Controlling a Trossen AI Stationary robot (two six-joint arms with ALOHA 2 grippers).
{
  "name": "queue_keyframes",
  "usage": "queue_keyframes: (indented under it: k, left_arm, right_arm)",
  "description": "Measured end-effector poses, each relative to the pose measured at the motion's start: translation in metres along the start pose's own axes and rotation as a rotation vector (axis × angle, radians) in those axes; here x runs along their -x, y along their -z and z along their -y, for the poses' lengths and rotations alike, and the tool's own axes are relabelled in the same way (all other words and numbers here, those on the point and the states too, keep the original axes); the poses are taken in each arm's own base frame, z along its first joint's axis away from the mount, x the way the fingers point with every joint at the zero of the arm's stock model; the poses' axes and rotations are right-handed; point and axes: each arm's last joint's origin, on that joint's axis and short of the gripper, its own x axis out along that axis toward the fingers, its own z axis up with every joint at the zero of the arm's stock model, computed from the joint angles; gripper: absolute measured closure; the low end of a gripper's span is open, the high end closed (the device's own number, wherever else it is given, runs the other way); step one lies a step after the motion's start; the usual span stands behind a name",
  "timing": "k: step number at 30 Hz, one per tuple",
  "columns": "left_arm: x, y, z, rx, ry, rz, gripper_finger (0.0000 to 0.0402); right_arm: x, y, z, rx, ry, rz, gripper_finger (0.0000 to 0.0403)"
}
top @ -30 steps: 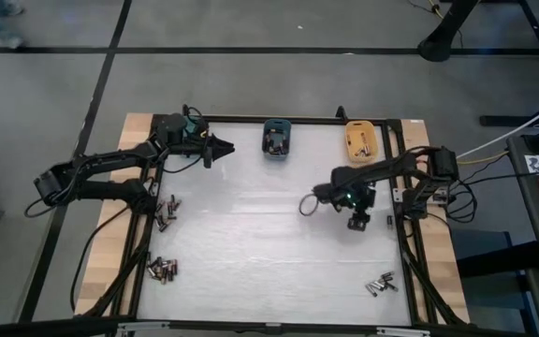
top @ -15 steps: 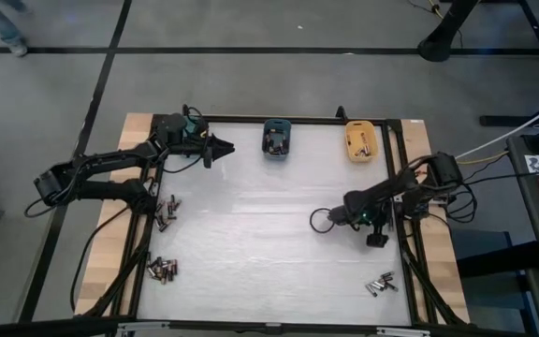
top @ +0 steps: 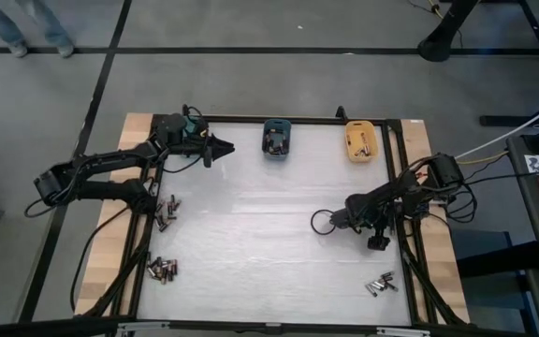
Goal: Sort batteries
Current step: Put the brown battery into the blue bin
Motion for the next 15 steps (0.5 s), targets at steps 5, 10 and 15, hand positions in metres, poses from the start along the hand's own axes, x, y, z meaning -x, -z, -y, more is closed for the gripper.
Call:
queue_keyframes:
  k: [5,10,15]
  left_arm:
    - [0.0,0.0,0.0,0.0,0.0,0.0,0.0273]
    - [0.0,0.0,0.0,0.0,0.0,0.0,0.0273]
    - [0.0,0.0,0.0,-0.003,0.0,0.0,0.0273]
  right_arm:
    - [-0.0001,-0.0001,0.0,0.003,0.0,0.0,0.0047]
    - [-0.0004,0.0001,0.0001,0.026,0.002,-0.002,0.0047]
    - [0.0013,0.0018,0.0004,0.187,0.027,-0.021,0.0047]
